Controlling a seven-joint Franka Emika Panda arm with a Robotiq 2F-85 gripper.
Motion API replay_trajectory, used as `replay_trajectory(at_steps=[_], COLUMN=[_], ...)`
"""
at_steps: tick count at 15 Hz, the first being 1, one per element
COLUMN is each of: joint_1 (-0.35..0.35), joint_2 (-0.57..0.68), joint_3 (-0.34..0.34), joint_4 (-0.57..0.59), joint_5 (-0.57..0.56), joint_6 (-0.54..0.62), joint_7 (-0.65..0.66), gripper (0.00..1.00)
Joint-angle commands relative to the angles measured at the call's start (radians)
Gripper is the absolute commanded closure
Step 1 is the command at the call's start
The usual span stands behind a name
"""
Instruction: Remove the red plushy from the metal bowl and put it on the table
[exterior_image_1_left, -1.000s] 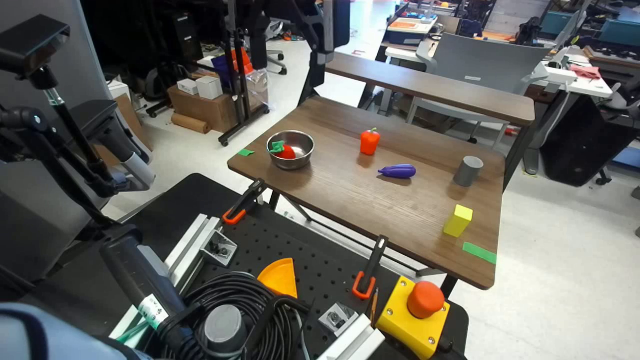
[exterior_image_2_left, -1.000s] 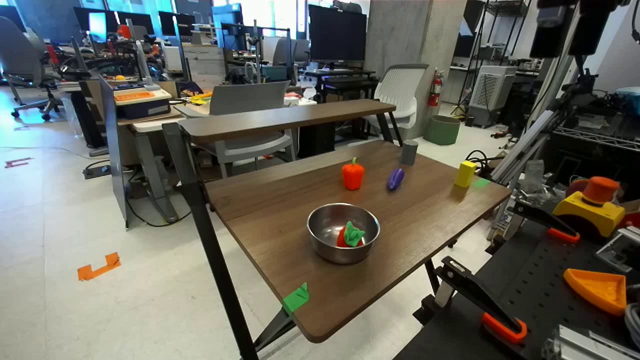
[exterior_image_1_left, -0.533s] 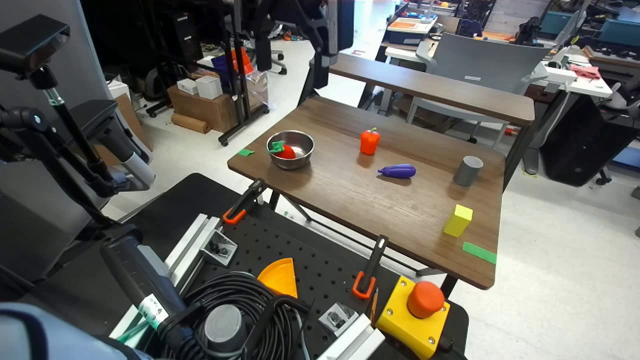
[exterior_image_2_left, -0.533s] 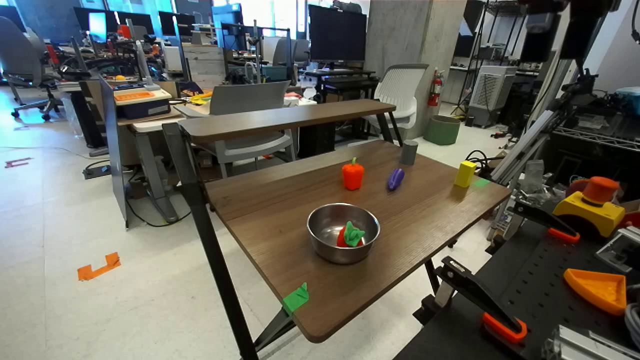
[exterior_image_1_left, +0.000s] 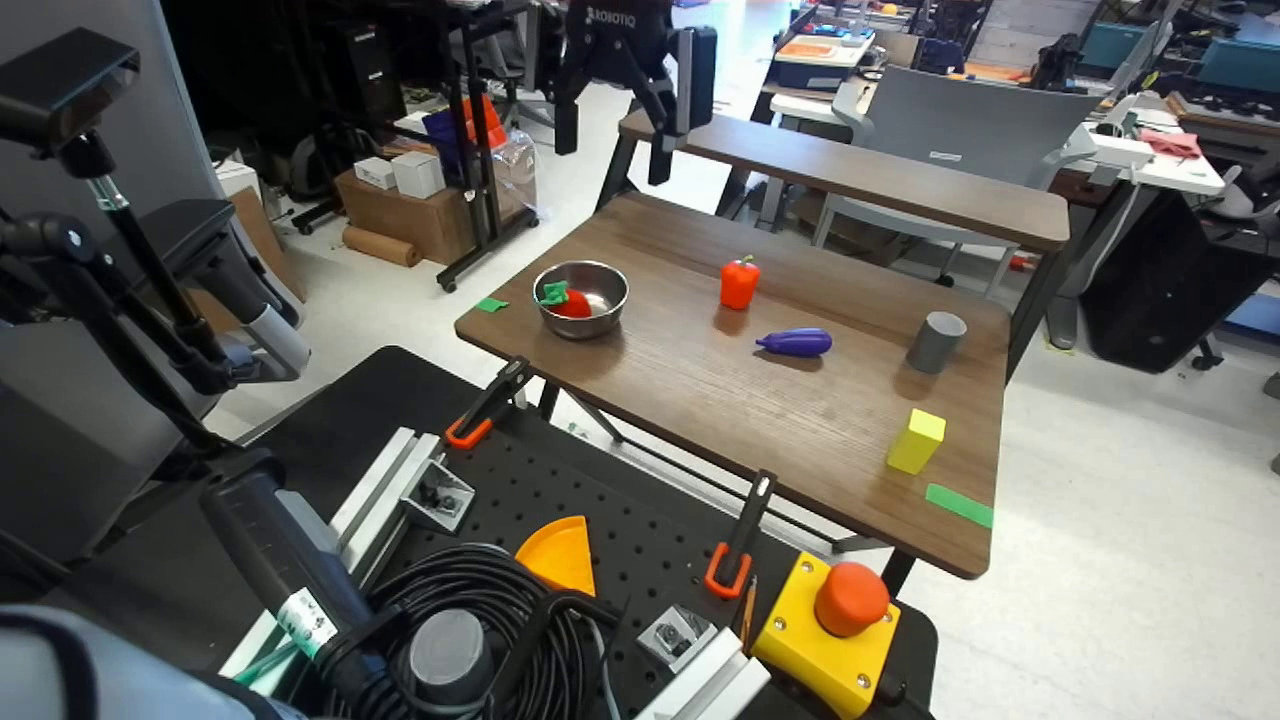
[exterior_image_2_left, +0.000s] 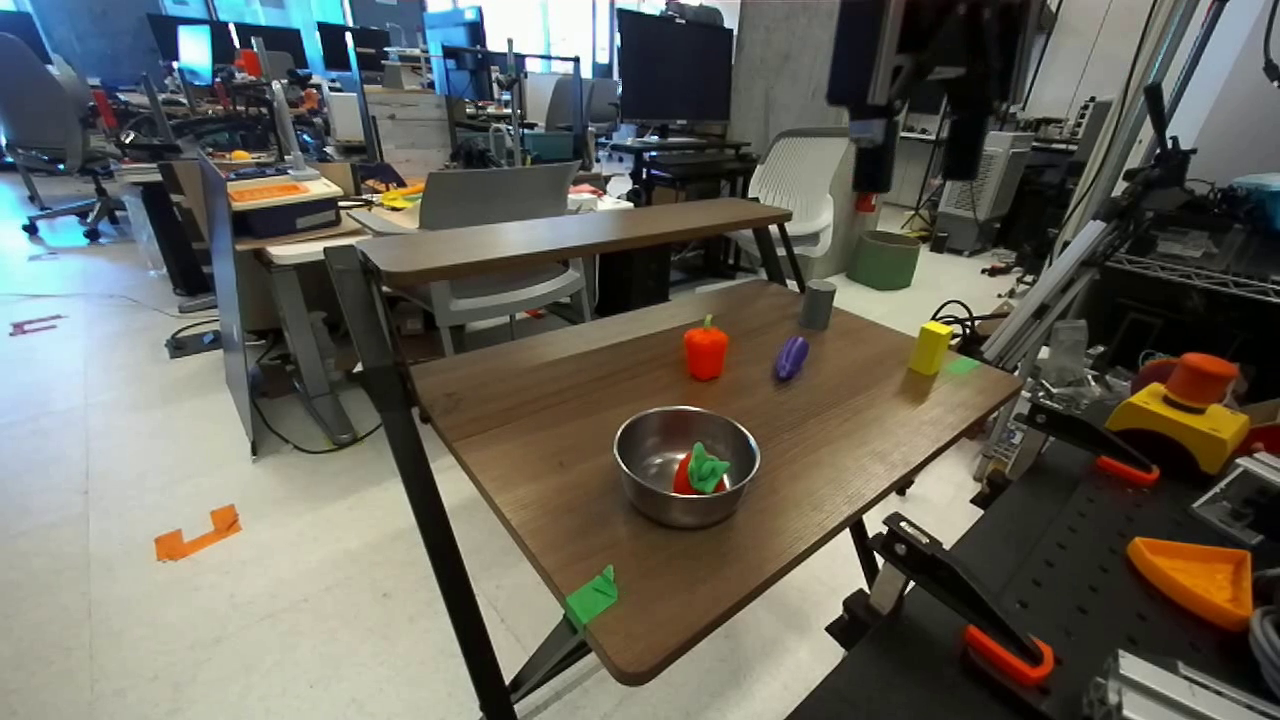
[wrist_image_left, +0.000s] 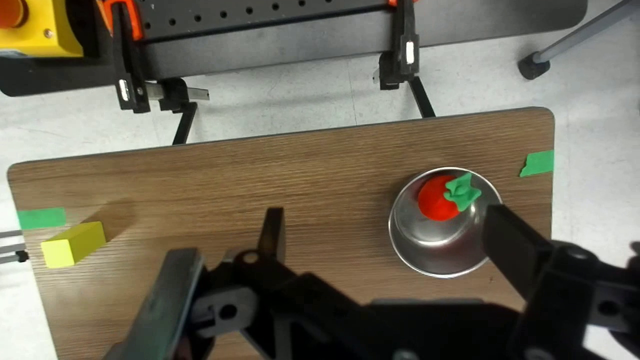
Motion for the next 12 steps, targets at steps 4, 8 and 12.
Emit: replay_trajectory(at_steps=[4, 8, 12], joint_1=[0.066, 0.119, 0.161], joint_2=[0.337, 0.508, 0.651], joint_3=[-0.009, -0.024, -0.037], joint_4=[0.261, 0.397, 0.519], joint_5=[-0.056, -0.100, -0.100], joint_6=[0.001, -0.030, -0.063], joint_7=[0.024, 0.031, 0.012], gripper=[0.00, 0.00, 0.00])
